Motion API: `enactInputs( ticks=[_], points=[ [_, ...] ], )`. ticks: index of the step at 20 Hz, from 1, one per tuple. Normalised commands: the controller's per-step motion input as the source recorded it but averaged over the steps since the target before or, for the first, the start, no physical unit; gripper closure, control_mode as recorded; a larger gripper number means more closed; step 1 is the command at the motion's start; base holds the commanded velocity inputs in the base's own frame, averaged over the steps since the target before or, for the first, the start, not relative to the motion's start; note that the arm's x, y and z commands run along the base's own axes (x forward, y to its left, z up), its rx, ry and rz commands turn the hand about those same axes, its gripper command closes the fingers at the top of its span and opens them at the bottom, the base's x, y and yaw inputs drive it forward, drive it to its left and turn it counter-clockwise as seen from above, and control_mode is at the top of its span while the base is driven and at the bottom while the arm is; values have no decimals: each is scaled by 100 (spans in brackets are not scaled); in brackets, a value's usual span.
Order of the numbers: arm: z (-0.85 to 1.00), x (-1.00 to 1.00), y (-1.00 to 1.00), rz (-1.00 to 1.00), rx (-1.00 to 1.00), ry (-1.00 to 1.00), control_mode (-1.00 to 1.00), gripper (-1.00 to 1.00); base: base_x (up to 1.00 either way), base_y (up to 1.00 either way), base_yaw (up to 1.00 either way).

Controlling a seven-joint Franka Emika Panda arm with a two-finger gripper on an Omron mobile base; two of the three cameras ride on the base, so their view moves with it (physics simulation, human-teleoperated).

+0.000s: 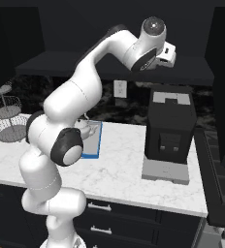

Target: Pick the kettle from the counter and place it on the tray. Then pick the mug from the cabinet and place it on the tray. Then close the cabinet doors.

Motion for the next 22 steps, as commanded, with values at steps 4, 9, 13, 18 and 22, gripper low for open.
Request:
enactInputs(
  ticks=[4,9,13,18,22],
  points=[
    [-7,18,0,0,0,-5,-100,-100,0,0,0],
    [-4,8,1,0,0,-9,-100,-100,0,0,0],
    [-8,2,4,0,0,-10,-100,-100,0,0,0],
    [-10,11,5,0,0,-5,-100,-100,0,0,0],
    [-11,12,10,0,0,-2,-100,-100,0,0,0]
  ],
)
